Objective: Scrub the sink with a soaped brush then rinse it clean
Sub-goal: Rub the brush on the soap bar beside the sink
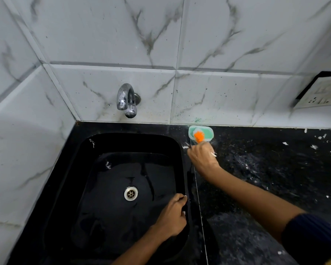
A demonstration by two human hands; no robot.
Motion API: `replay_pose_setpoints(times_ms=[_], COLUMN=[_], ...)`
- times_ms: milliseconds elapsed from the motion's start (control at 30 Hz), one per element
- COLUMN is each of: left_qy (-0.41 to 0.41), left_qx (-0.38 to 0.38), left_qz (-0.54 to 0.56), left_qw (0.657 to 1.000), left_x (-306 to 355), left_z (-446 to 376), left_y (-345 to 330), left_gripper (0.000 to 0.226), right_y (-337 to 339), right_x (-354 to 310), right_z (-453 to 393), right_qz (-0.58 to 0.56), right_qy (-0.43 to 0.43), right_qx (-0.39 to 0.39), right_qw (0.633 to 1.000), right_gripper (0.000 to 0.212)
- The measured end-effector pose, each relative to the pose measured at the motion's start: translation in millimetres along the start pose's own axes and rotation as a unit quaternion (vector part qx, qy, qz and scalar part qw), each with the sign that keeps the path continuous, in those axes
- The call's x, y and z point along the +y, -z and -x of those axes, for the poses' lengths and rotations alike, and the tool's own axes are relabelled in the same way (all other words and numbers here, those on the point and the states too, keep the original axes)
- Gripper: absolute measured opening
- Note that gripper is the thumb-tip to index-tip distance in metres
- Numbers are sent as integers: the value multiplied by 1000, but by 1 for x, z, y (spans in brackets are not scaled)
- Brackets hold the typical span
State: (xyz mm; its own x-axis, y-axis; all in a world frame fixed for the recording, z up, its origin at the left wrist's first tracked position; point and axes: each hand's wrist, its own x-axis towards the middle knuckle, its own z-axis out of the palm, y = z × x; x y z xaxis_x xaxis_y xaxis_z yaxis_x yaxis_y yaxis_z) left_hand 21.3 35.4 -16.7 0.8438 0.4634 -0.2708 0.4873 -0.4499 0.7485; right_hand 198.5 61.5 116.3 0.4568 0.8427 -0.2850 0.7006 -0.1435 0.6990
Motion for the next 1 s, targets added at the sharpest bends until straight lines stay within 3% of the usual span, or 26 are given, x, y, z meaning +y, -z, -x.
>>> replay_pose_setpoints(times_ms=[100, 200, 267, 367, 500, 633, 800, 1000], left_qy=[-2, -3, -2, -8, -10, -7, -9, -15], left_qx=[0, 5, 11, 20, 27, 27, 34, 51], left_qz=[-1, 2, 2, -2, 0, 6, 2, 0], left_qw=[1000, 1000, 1000, 1000, 1000, 1000, 999, 999], left_x=[0, -2, -5, -7, -8, -10, -15, -17], left_z=[1, 1, 0, 0, 1, 0, -3, -10], left_y=[0, -3, -4, -5, -6, -7, -9, -8], left_gripper=[61, 62, 63, 63, 63, 62, 61, 59], right_y=[1, 4, -8, -49, -92, -109, -126, -149], right_x=[22, 72, 104, 149, 184, 189, 183, 158], right_z=[-3, -11, -17, -31, -42, -52, -60, -64], right_qz=[-68, -192, -296, -469, -551, -582, -643, -651], right_qy=[-13, -134, -225, -298, -230, -175, -178, -227], right_qx=[32, 46, 30, -32, -109, -85, -55, -60], right_qw=[997, 971, 928, 831, 794, 790, 743, 721], right_gripper=[17, 9, 13, 17, 7, 14, 12, 19])
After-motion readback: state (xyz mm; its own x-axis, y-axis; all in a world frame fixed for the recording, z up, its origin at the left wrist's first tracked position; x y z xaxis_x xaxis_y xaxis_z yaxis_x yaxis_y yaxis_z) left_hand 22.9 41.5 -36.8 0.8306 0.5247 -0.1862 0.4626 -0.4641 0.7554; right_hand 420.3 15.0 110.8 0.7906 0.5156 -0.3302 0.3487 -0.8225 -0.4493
